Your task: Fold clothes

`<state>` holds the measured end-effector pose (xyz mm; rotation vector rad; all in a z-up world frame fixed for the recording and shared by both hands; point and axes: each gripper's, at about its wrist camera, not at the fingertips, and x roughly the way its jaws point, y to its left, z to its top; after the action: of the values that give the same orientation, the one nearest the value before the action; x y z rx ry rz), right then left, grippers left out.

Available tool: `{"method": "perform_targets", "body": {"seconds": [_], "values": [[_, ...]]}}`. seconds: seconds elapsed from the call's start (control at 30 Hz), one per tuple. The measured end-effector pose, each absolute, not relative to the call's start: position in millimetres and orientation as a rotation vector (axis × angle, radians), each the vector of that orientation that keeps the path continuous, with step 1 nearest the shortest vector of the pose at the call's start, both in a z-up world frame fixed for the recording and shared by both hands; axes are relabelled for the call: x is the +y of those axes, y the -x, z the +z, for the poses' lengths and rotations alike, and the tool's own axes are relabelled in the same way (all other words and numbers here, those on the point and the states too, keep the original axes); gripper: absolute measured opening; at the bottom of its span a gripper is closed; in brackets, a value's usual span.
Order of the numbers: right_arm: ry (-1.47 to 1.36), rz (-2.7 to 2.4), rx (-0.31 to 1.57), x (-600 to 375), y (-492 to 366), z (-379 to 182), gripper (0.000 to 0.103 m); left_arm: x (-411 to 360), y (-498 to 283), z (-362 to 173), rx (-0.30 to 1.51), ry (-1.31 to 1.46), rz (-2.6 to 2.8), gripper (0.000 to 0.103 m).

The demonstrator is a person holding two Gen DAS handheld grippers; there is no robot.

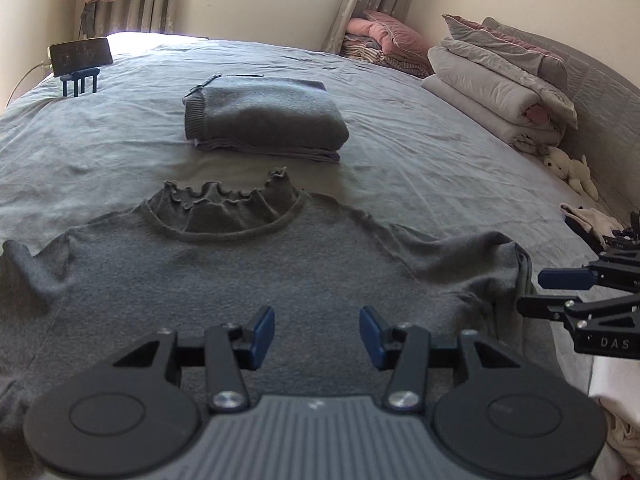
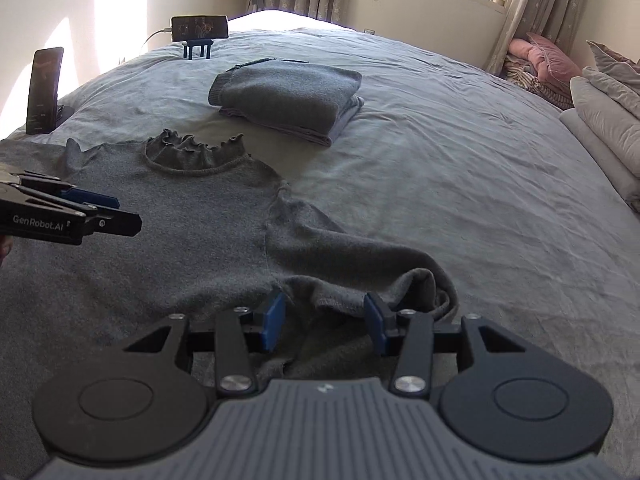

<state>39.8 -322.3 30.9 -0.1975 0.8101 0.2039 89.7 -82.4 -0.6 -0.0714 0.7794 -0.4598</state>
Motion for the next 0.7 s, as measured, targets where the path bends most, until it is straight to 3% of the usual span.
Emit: {"method": "perform_targets", "body": {"seconds": [0.07, 0.27, 0.4, 0.43, 0.47, 0.53, 0.7], "values": [[0.163, 0.219, 0.849, -333, -31, 27, 0.037, -94, -87, -6, 0.779, 0.075, -0.483, 0.048], [-0.012, 0.231, 0.901, -350, -29, 11, 0.032, -121, -74, -26, 0.728, 0.050, -0.537, 0.048], [-0.123, 0.218, 0.897, -355, -39, -2, 0.031, -129, -63, -36, 0.662, 0.000, -0.538, 0.056], [-0.121, 0.214, 0.892, -354, -40, -4, 0.024, -131, -61, -38, 0.649, -0.014, -0.539, 0.058], [-0.105, 0.206, 0.887, -353, -42, -7, 0.010, -133, -59, -38, 0.641, -0.031, -0.538, 0.060], [-0.083, 0.198, 0.885, -353, -42, -7, 0.002, -134, -59, -39, 0.635, -0.040, -0.539, 0.060], [-0.022, 0.205, 0.899, -364, -29, 9, 0.003, -132, -61, -38, 0.642, -0.017, -0.549, 0.062]]}}
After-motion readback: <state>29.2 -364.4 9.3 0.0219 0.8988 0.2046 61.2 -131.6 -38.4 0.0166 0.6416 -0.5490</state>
